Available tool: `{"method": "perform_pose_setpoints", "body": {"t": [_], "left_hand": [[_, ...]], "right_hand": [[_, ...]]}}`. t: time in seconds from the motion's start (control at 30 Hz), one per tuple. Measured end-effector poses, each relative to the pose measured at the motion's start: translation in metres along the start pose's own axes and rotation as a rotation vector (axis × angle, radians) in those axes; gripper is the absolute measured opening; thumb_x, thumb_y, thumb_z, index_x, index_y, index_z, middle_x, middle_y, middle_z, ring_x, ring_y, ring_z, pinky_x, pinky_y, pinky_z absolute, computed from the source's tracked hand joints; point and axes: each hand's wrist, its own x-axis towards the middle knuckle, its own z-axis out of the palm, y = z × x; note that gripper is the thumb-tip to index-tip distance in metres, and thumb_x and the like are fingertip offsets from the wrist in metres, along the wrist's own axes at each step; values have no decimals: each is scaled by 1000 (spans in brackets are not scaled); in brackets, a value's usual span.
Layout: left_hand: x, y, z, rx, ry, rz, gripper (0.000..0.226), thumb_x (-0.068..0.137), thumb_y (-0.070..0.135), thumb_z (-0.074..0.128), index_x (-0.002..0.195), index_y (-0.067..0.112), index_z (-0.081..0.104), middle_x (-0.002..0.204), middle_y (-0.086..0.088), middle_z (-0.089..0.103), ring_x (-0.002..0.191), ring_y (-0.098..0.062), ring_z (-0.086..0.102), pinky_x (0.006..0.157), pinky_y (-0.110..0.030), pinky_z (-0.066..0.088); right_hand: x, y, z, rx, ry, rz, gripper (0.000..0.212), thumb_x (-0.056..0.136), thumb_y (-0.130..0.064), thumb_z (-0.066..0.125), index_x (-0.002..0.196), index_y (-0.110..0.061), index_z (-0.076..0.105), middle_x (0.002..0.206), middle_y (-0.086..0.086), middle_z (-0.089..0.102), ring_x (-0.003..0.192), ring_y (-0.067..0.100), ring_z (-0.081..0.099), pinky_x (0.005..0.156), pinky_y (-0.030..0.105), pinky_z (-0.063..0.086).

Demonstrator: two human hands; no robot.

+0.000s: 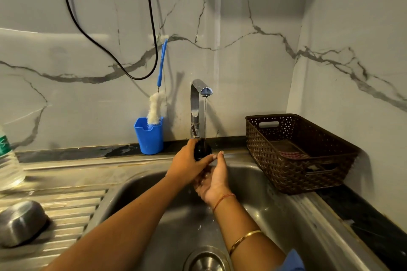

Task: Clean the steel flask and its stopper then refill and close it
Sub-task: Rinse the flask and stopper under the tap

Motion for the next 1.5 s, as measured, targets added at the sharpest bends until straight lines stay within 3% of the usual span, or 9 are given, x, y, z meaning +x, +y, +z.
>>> {"method": "perform_pose_setpoints", "body": {"t": [0.17, 0.4, 0.6, 0.77, 0.97, 1.1, 1.2, 1.43, 1.5], "left_hand": [[1, -7, 0, -296, 29, -216, 42, 87, 46, 61, 110, 12, 49, 95, -4, 63, 77, -8, 60, 59, -15, 43], [3, 11, 9, -878, -42, -484, 55, 87, 41, 62, 130, 18, 38, 119, -13, 51, 108, -29, 53, 99, -46, 45], [5, 21, 14, -658, -45, -473, 57, 94, 50, 48, 134, 9, 38, 119, -10, 51, 107, -23, 48, 93, -35, 35], [1, 17, 15, -585, -78, -406, 47, 99, 44, 42, 134, 12, 41, 115, -8, 54, 101, -22, 52, 92, -37, 42], [-8, 14, 0, -822, -151, -563, 39, 97, 42, 47, 120, 11, 55, 98, -9, 61, 85, -19, 56, 67, -29, 44], [-9, 4, 4, -746, -18, -293, 61, 90, 9, 60, 142, 21, 31, 129, -5, 54, 111, -16, 54, 92, -31, 48], [-10, 5, 9, -573, -14, -136, 78, 82, -1, 67, 144, 23, 27, 127, 4, 52, 118, -10, 46, 101, -35, 42], [-6, 7, 10, -660, 53, -257, 35, 93, 28, 58, 126, 19, 53, 117, -1, 60, 103, -12, 56, 77, -18, 46], [-4, 8, 10, -695, 19, -324, 27, 94, 34, 55, 110, 14, 63, 110, -5, 65, 103, -17, 60, 79, -24, 48]], "right_hand": [[4, 1, 2, -164, 134, -85, 47, 96, -47, 42, 68, -10, 52, 56, 4, 55, 53, 14, 48, 51, 23, 37], [14, 4, -10, -260, 258, -130, 35, 96, -20, 39, 64, -13, 51, 58, 3, 48, 51, 13, 43, 50, 22, 35], [11, 6, -1, -84, 118, -58, 39, 99, -39, 37, 110, -9, 58, 98, 14, 63, 92, 27, 59, 79, 38, 50], [11, 2, 4, -47, 66, -53, 49, 95, -56, 35, 110, -14, 54, 99, 15, 60, 105, 31, 55, 90, 43, 45], [20, 6, 0, -136, 92, -159, 48, 95, -47, 44, 128, -13, 50, 114, 18, 62, 103, 31, 61, 76, 38, 52], [13, -2, -4, -19, 62, -159, 29, 99, -22, 39, 117, -5, 55, 96, 18, 61, 86, 29, 60, 71, 34, 49], [11, -4, -6, 15, 45, -154, 26, 99, -17, 37, 102, -6, 60, 88, 15, 62, 80, 26, 60, 70, 33, 48], [14, -3, -7, 72, 26, -155, 31, 99, -15, 38, 120, 0, 55, 92, 18, 62, 83, 27, 59, 72, 33, 49], [14, -3, -8, 68, 34, -161, 32, 99, -14, 40, 122, 1, 53, 92, 17, 61, 83, 27, 59, 70, 31, 50]]}}
